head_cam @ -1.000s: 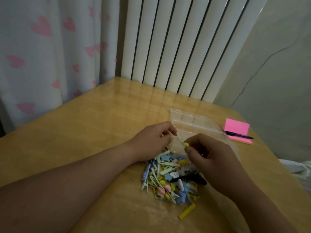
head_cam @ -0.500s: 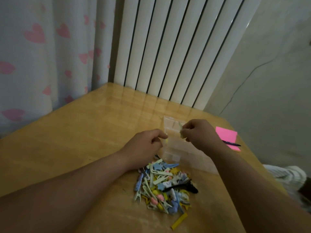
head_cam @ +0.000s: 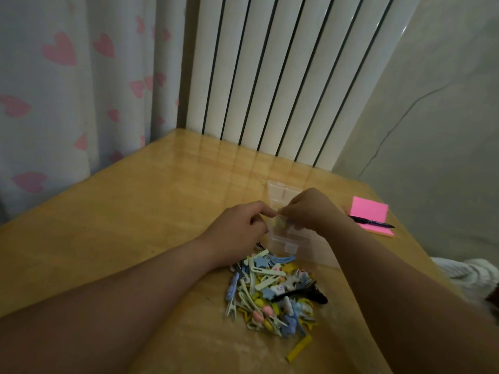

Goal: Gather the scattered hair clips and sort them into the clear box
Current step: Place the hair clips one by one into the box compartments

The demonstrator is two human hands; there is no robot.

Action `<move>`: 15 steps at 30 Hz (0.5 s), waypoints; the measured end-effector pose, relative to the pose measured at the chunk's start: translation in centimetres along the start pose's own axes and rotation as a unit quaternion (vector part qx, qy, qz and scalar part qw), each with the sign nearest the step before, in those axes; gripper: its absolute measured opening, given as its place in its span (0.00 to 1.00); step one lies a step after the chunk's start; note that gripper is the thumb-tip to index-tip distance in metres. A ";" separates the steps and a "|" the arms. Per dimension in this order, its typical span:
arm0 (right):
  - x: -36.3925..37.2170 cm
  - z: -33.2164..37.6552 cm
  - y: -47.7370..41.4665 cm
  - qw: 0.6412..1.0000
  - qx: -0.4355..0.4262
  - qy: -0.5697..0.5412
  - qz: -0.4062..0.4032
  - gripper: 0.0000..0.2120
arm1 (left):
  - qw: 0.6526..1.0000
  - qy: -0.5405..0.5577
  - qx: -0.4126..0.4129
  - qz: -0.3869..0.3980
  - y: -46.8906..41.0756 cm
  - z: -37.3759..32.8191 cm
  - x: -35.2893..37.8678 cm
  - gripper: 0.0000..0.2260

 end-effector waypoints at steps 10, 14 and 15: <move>-3.4 -2.6 6.9 0.959 -0.141 -0.162 -0.185 0.09 | 1.000 0.011 0.002 0.004 0.1 -0.2 0.1 0.16; -2.8 -4.3 9.3 0.937 -0.187 -0.187 -0.227 0.06 | 1.000 0.000 0.005 0.001 0.3 -0.3 0.0 0.16; -2.5 -4.3 9.6 0.937 -0.198 -0.177 -0.226 0.05 | 1.000 -0.006 0.007 0.000 0.3 -0.3 0.0 0.16</move>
Point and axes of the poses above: each hand's wrist, its own y-axis away from the middle knuckle, its own x-axis out of the palm, z = x × y, the point moved 6 cm from there along -y, towards the middle knuckle, and after that the axes turned 6 degrees about -y, right-handed, at the moved point
